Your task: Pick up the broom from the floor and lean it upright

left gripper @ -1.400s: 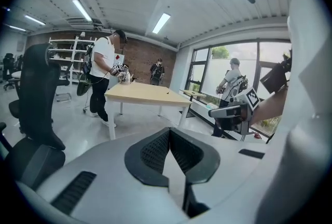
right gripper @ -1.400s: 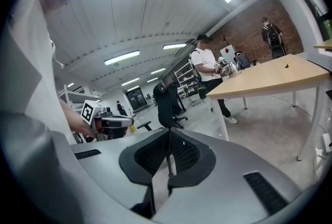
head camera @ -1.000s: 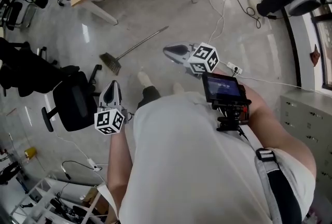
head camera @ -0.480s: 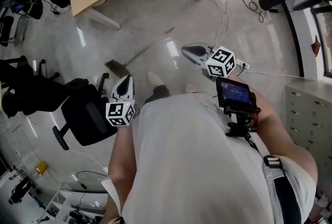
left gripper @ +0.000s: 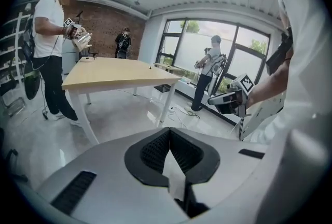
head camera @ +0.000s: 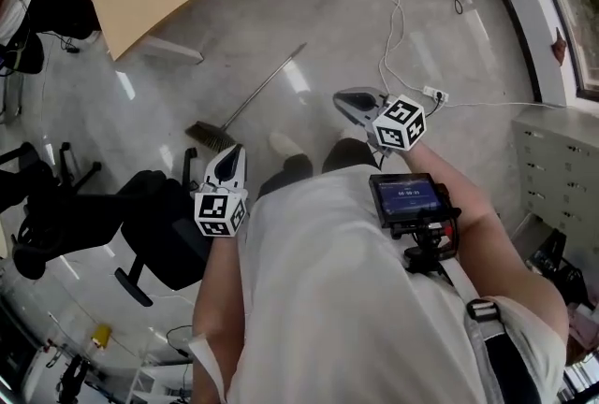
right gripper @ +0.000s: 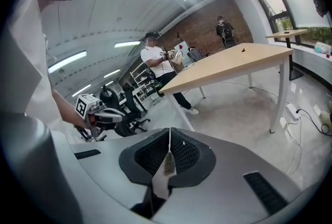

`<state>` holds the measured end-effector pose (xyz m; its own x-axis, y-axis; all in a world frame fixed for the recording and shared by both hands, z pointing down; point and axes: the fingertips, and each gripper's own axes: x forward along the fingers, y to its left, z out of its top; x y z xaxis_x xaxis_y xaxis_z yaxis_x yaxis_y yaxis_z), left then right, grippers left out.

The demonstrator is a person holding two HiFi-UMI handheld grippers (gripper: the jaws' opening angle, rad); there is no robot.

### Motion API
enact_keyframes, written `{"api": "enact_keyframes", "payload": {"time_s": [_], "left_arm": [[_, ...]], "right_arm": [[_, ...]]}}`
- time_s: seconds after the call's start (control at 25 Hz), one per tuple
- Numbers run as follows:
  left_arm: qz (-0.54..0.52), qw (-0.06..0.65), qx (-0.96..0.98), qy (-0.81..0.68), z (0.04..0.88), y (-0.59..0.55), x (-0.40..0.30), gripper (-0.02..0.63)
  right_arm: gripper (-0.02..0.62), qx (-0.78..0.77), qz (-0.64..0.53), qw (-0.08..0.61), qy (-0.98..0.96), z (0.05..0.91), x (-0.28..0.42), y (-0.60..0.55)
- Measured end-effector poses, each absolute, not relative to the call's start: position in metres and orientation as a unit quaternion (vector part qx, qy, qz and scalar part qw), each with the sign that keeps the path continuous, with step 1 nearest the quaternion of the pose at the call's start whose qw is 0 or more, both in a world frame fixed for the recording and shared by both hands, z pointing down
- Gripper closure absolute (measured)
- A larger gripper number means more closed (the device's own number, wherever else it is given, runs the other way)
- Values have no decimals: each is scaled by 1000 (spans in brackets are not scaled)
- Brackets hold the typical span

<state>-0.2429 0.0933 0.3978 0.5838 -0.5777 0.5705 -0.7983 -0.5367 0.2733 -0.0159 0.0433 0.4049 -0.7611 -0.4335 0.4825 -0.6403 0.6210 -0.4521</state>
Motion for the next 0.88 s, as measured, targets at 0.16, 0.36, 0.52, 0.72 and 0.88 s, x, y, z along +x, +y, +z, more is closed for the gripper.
{"api": "enact_keyframes", "payload": {"time_s": [0.16,0.36,0.52,0.72,0.88], "left_arm": [[238,267,856,-374,418,91,-232,598],[274,254,866,-333,447,77,-211,598],[302,263,862,-312,480,66,-198,598],[328,310,840,-300,554,64,-179,598],[343,313,838,-287,593,56,-169,598]], "right_arm": [[577,315,323,180,-874,427,-2,42],[577,316,326,191,-870,459,16,27],[577,306,334,206,-867,485,28,24],[577,286,369,240,-851,547,47,30],[577,268,361,259,-855,587,43,22]]}}
